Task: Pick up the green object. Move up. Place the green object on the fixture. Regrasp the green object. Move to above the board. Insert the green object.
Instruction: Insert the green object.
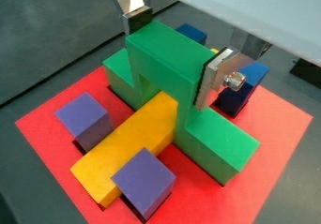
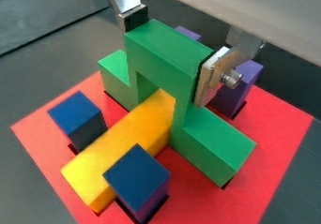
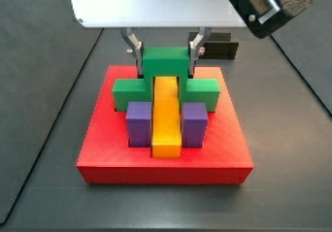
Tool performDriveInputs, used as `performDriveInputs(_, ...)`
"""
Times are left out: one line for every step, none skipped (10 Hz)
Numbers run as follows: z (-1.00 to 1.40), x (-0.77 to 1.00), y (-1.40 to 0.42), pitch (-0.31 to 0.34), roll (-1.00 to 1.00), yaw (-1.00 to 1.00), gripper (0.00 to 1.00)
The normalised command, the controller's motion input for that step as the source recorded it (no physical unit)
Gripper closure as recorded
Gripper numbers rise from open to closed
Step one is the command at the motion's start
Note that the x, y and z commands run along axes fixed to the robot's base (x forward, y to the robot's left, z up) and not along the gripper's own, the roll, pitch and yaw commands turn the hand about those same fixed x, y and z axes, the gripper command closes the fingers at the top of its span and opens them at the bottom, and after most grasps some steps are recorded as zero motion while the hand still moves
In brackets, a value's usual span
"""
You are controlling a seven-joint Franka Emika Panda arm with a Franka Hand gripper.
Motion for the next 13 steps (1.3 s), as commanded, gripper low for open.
performDriveInputs(-0.28,-0.01,-0.16,-0.037,0.11,0.00,1.00)
performDriveInputs(-0.21,-0.04,-0.06,-0.027,0.05,0.00,1.00)
performDriveInputs(-0.17,0.00,0.00,-0.010,0.00,0.00,1.00)
performDriveInputs(-0.36,0.13,0.00,-0.026,0.00,0.05,1.00)
performDriveInputs(-0.53,0.25,0.00,-0.024,0.04,0.05,1.00)
performDriveInputs(-0.62,0.33,0.00,-0.023,0.06,0.06,1.00)
performDriveInputs(-0.62,0.31,0.00,-0.029,0.07,0.08,1.00)
performDriveInputs(-0.62,0.31,0.00,-0.024,0.08,0.10,1.00)
performDriveInputs(-0.57,0.23,0.00,-0.011,0.10,0.09,1.00)
performDriveInputs(-0.49,0.09,0.00,-0.004,0.12,0.05,1.00)
performDriveInputs(0.00,0.00,0.00,0.000,0.01,0.00,1.00)
performDriveInputs(0.00,0.00,0.00,0.000,0.02,0.00,1.00)
performDriveInputs(0.00,0.00,0.00,0.000,0.00,0.00,1.00)
